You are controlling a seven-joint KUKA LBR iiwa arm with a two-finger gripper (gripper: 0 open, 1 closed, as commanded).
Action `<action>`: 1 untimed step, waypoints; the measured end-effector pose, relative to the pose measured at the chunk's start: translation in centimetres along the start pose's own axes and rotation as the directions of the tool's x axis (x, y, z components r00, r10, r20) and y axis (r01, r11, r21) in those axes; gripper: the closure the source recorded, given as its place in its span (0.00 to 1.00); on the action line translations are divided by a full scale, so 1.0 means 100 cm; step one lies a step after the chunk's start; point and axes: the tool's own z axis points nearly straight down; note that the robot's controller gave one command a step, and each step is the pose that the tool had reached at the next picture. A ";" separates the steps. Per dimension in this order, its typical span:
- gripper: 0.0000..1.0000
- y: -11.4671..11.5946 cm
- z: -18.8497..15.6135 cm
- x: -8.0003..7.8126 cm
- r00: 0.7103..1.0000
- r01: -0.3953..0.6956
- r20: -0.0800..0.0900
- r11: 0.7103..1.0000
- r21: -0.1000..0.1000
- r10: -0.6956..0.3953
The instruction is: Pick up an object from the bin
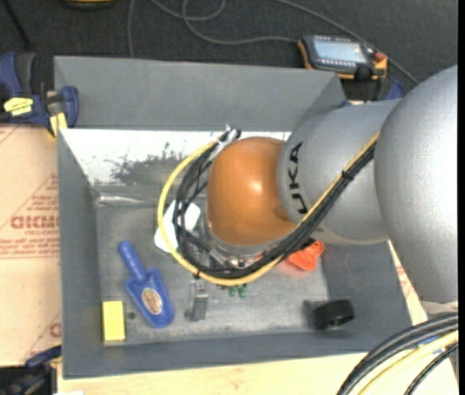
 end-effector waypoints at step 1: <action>0.00 -0.001 -0.004 -0.002 1.000 -0.005 0.007 1.000 -0.001 0.005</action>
Offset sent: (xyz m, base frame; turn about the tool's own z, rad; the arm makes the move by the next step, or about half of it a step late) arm 0.0386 0.0438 -0.0065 -0.9938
